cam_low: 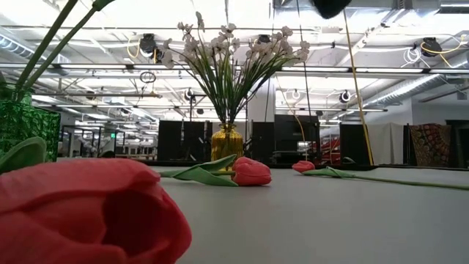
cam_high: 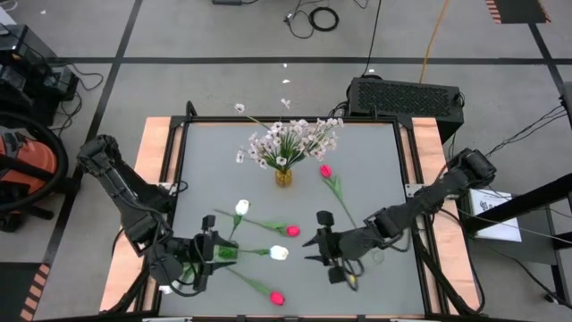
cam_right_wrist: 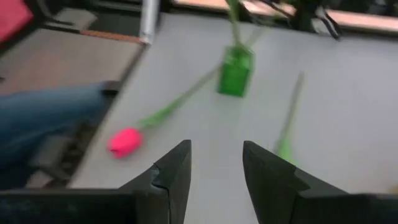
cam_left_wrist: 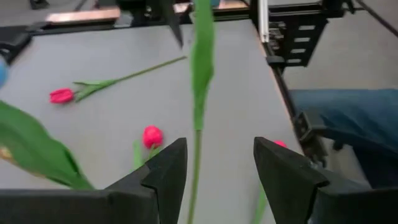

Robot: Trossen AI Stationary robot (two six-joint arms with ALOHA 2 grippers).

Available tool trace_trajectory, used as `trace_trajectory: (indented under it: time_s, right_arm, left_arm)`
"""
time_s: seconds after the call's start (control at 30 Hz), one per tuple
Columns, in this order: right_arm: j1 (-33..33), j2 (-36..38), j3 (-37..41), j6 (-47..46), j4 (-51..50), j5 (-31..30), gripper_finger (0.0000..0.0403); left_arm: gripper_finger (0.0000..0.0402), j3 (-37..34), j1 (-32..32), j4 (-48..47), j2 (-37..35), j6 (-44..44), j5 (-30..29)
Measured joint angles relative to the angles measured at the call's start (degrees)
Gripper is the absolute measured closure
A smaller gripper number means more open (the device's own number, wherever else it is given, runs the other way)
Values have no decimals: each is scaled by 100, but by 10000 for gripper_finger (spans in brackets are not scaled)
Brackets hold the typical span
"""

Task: Sort flowers into vase by color
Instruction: Put the center red flower into the transparent vase

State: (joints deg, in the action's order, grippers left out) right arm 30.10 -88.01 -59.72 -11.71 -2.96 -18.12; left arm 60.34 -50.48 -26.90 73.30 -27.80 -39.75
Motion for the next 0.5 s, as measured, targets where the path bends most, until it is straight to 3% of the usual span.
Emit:
trace_trajectory:
  time_s: [0.4,0.5]
  right_arm:
    - [-1180,-1422,2,-595,370,13,266]
    - [-1353,-1703,2,-522,545,295,266]
  left_arm:
    - [208,0,-180,67,-86,-28,-358]
    - [208,0,-226,124,-227,-158,-407]
